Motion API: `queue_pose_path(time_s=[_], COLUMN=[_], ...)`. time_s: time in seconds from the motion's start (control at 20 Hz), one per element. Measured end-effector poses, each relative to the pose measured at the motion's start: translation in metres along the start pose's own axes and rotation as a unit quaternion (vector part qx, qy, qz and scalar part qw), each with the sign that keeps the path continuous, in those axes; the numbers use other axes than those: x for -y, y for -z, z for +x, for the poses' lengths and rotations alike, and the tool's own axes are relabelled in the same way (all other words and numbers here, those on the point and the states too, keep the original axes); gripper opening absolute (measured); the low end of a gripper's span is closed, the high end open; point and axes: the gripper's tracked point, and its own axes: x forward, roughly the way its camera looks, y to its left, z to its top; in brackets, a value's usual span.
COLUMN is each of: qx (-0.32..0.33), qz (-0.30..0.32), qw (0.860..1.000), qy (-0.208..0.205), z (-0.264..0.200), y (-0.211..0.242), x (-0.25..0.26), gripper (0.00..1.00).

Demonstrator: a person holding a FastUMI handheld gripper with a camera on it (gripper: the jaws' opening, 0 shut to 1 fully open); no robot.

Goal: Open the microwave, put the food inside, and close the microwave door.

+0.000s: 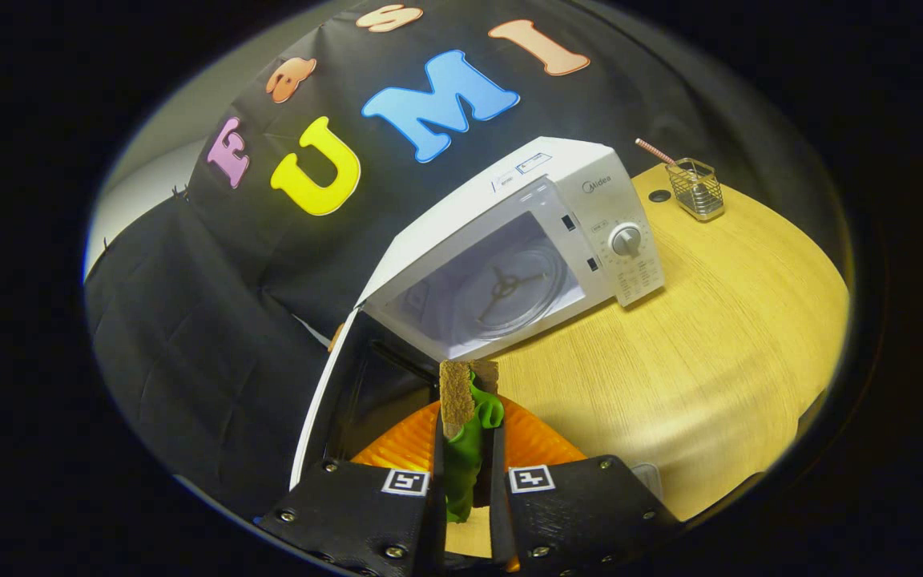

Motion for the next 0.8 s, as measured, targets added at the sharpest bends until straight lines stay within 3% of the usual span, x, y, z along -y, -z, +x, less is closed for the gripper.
queue_pose_path(time_s=[0.45, 0.8], qx=[0.067, 0.143], qz=[0.044, 0.085], qw=[0.997, 0.986], qy=[0.001, 0.011], z=[0.07, 0.113], y=[-0.005, -0.032], x=[-0.029, -0.03], gripper=[0.22, 0.22])
